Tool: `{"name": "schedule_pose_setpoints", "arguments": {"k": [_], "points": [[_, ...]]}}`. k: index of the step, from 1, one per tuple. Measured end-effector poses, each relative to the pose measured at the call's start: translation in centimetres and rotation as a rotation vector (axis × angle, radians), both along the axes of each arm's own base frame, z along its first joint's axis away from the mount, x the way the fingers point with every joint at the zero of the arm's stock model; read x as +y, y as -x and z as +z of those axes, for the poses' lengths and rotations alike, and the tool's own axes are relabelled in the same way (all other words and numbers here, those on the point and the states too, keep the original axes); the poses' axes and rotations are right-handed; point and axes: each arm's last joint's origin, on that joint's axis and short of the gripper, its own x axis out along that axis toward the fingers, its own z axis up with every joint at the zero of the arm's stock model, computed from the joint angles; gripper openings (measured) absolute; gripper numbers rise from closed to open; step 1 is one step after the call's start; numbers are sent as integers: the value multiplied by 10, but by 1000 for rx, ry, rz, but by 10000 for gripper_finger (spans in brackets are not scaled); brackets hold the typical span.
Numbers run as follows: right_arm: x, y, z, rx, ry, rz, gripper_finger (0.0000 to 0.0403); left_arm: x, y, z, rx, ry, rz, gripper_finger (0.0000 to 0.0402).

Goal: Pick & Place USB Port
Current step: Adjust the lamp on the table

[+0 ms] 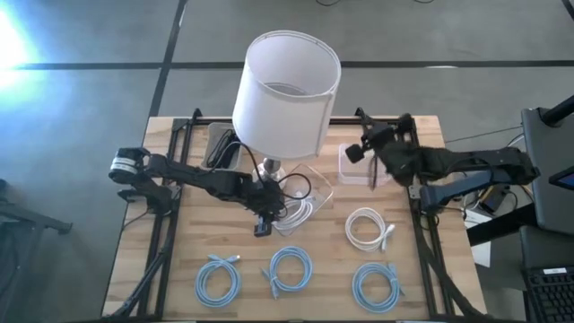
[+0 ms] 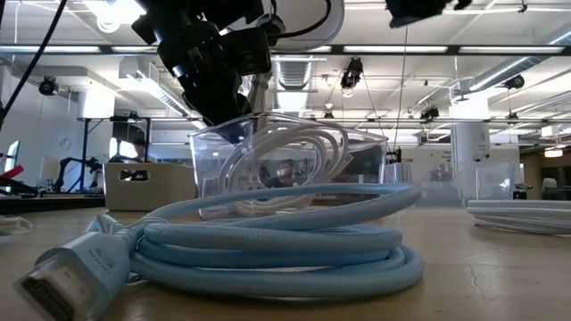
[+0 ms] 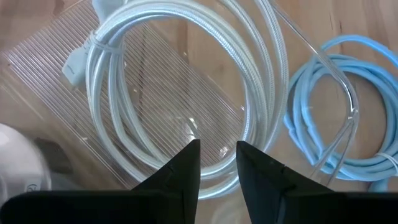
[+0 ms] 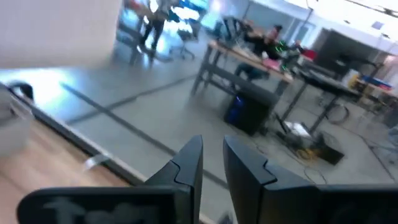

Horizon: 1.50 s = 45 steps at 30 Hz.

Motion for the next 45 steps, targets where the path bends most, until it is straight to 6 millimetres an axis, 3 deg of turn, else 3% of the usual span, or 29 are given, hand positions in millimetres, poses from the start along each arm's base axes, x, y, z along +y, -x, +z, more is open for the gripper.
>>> {"name": "schedule_pose_setpoints", "arguments": {"k": [4, 7, 11, 17, 29, 45], "points": [[-10, -3, 21, -72, 50, 203, 50, 0, 0, 1, -3, 0, 0, 106], [-16, -3, 31, -120, 99, 240, 44, 0, 0, 1, -4, 0, 0, 106], [-22, -4, 32, -97, 126, 227, 37, 0, -1, 1, -7, -2, -3, 106], [-28, -18, 28, -144, 97, 408, 31, 0, -1, 1, -9, -4, -6, 106], [-38, -53, 31, -85, 78, 408, 31, -2, 0, 1, -7, 3, -3, 106], [-32, -53, 37, -71, 11, 434, 31, -13, 0, 1, -13, 8, -31, 106]]}}
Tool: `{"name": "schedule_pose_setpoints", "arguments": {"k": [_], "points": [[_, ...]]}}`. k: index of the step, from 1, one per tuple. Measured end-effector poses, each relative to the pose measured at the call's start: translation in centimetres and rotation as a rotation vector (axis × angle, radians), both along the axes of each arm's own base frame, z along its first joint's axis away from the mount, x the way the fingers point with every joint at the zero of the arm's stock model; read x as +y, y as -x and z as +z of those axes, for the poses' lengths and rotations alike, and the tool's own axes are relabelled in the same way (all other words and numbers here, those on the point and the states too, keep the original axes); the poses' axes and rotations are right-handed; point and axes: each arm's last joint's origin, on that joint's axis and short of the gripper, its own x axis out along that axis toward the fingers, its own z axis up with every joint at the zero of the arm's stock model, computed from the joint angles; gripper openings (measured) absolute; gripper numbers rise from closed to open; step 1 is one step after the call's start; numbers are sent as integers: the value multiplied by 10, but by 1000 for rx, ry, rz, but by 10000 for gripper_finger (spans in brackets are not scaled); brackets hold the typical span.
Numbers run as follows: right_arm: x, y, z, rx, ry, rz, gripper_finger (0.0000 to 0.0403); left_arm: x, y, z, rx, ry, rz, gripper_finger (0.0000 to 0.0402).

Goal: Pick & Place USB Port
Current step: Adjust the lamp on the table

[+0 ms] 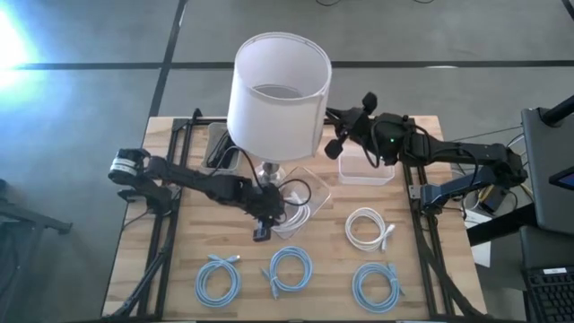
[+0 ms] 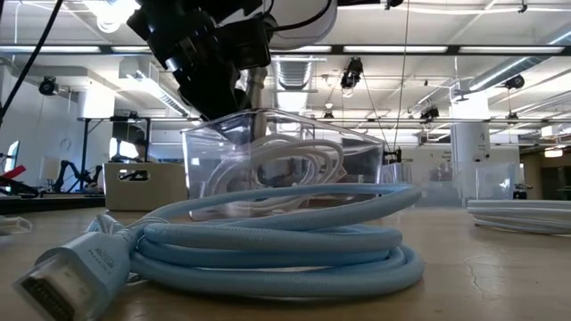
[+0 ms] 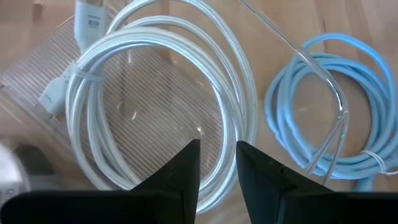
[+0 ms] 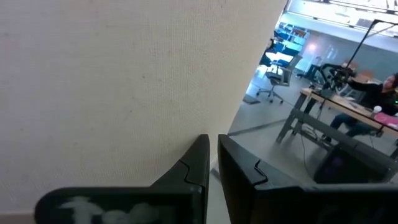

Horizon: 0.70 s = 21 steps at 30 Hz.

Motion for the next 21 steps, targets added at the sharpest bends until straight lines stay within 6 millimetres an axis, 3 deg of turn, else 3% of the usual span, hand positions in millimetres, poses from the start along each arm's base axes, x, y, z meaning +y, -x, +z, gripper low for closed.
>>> {"name": "schedule_pose_setpoints", "arguments": {"k": [21], "points": [[9, -1, -3, 29, -2, 32, 31, -29, 8, 5, -13, -24, -26, 106]]}}
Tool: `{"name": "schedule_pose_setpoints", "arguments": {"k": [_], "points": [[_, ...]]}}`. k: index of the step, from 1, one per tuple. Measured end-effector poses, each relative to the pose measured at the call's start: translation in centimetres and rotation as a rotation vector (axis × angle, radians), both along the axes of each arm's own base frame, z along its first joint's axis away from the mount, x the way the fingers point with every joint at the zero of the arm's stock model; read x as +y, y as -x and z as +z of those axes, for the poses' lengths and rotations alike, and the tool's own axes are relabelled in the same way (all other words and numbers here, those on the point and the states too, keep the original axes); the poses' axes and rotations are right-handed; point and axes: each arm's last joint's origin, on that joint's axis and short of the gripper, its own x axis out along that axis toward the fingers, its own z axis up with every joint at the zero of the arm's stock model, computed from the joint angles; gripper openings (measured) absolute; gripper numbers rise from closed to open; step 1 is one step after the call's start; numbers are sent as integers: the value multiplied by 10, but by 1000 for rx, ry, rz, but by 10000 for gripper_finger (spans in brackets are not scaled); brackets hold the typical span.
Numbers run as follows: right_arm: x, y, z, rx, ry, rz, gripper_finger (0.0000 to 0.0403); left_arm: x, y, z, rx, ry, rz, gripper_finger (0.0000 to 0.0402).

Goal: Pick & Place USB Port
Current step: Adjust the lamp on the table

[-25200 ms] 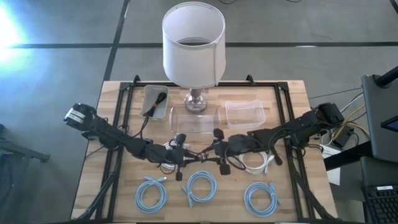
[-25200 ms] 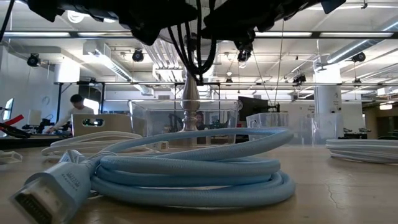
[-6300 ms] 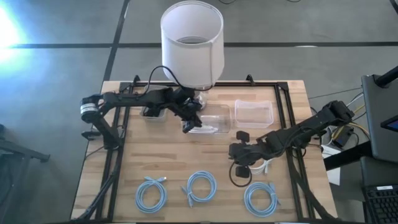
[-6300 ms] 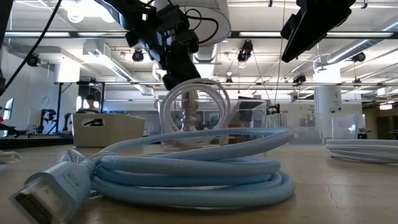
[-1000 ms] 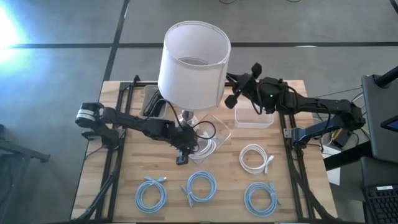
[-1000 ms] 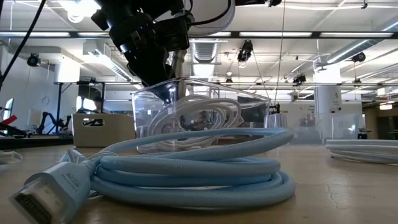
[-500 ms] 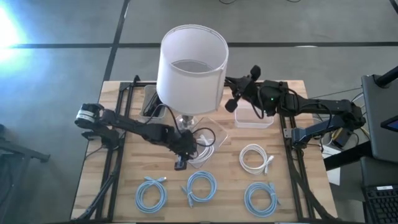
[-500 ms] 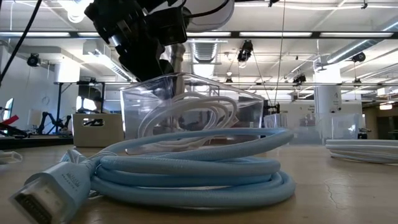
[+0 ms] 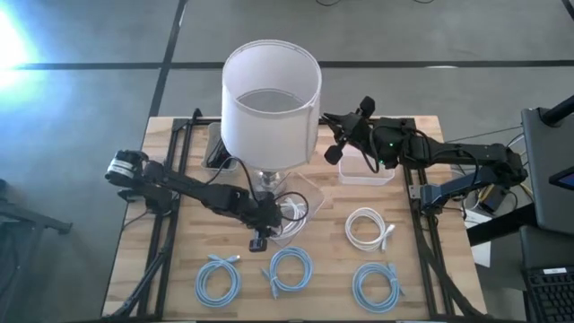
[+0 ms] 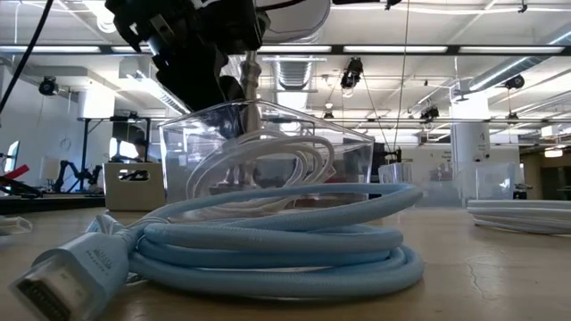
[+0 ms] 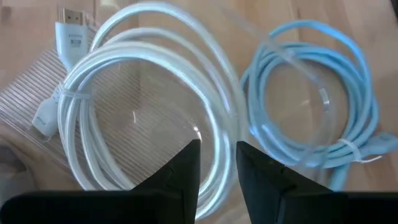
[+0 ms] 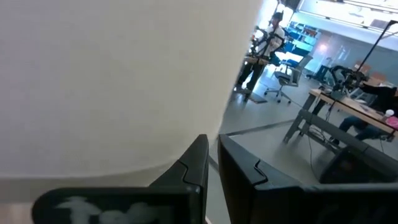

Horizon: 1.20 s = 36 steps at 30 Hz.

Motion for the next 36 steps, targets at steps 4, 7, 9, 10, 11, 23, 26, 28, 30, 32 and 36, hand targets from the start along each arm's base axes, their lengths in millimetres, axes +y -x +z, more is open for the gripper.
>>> {"name": "schedule_pose_setpoints", "arguments": {"k": [4, 7, 9, 10, 11, 23, 26, 28, 30, 32, 36], "points": [[0, 0, 0, -2, -3, 0, 31, -7, 3, 5, -19, 0, -9, 106], [1, 0, -1, -11, -27, 11, 31, -12, 5, 7, -29, -12, -13, 106], [3, -1, -3, 2, -51, 51, 31, -14, 6, 8, -35, -20, -13, 106], [3, -1, -5, 10, -67, 64, 31, -15, 7, 8, -37, -21, -15, 106], [4, -1, -7, 19, -83, 69, 31, -16, 7, 9, -38, -20, -16, 106], [7, 1, -32, 117, -194, 51, 31, -52, 19, 10, -86, -84, 40, 106], [7, 1, -37, 128, -196, 50, 31, -63, 24, 11, -110, -118, 64, 106], [7, 1, -41, 130, -213, 45, 31, -70, 28, 12, -134, -148, 102, 106], [8, 1, -47, 130, -239, 41, 31, -77, 33, 14, -170, -194, 142, 106], [11, 1, -55, 143, -256, 44, 31, -83, 38, 18, -220, -244, 192, 106], [20, 2, -78, 187, -314, 87, 31, -91, 47, 25, -299, -255, 317, 106]]}}
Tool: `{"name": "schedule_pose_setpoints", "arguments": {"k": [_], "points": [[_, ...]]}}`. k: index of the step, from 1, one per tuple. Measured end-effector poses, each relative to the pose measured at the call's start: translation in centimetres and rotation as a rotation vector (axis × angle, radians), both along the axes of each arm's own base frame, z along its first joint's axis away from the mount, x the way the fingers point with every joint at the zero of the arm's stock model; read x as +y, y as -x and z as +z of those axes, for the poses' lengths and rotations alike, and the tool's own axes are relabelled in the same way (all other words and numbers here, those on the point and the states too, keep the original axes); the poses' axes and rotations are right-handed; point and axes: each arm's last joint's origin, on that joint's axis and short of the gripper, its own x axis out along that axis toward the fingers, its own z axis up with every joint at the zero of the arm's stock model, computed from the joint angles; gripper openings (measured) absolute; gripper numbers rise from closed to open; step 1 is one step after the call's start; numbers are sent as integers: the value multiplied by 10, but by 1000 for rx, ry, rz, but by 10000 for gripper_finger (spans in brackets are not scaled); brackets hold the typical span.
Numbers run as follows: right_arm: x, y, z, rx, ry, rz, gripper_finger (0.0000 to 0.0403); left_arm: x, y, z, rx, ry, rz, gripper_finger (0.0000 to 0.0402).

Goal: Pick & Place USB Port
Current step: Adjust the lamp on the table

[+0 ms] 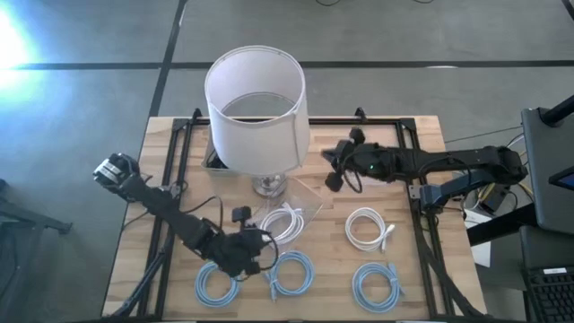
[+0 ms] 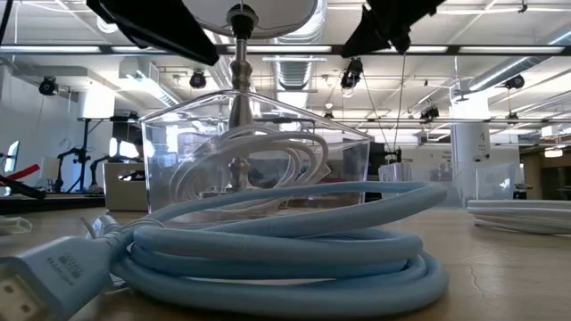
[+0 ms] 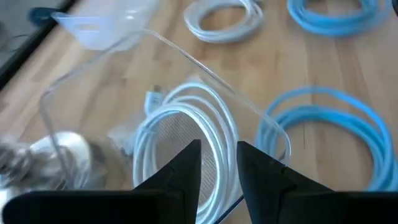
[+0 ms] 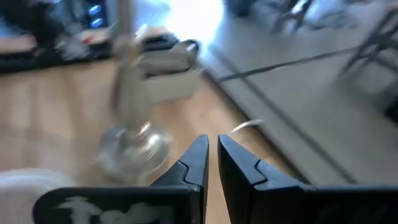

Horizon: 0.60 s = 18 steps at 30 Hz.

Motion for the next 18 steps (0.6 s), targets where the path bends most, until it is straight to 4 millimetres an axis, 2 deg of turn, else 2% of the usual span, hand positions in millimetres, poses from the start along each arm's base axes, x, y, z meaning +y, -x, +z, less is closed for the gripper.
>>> {"name": "schedule_pose_setpoints", "arguments": {"k": [5, 11, 18], "points": [[21, 0, -27, -4, -109, 159, 31, 3, 12, -6, 4, -13, 165, 106], [45, 1, -49, -84, -124, 281, 31, 15, 31, -20, 38, 19, 329, 106], [51, 5, -61, -59, -124, 304, 31, 31, 57, -19, -31, 58, 411, 106]]}}
